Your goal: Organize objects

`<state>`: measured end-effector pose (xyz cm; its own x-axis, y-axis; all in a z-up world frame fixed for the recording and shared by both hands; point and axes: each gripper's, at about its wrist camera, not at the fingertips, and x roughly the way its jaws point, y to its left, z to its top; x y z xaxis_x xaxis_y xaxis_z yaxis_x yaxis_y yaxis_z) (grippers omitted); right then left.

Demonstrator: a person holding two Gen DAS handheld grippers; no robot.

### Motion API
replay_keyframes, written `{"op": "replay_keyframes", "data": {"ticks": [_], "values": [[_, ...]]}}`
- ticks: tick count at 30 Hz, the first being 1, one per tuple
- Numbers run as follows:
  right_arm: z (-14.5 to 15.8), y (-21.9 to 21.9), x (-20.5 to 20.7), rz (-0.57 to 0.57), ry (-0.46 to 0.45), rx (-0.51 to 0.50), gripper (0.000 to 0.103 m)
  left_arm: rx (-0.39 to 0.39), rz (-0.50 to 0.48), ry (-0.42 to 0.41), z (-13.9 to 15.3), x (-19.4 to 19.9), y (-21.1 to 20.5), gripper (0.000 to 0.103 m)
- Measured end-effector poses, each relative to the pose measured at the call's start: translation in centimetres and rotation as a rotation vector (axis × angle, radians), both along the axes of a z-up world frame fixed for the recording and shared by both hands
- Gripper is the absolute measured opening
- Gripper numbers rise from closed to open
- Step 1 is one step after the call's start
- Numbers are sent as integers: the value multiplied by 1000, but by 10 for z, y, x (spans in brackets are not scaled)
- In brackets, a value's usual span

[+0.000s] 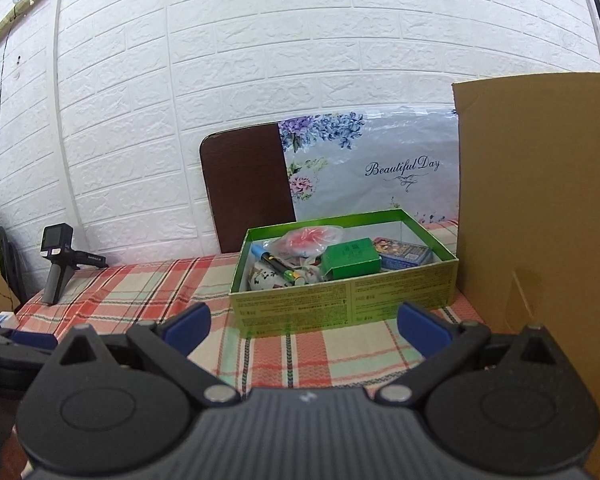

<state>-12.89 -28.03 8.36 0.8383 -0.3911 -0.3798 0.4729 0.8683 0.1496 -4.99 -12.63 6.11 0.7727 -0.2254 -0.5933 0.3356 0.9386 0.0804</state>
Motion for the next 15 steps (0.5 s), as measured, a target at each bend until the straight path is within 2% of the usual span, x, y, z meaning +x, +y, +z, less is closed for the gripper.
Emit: {"op": "replay_keyframes", "data": {"ticks": [15], "values": [[-17,-7,0,-23,19,73,103,42,0,20,-10,-2,-8,103]]}}
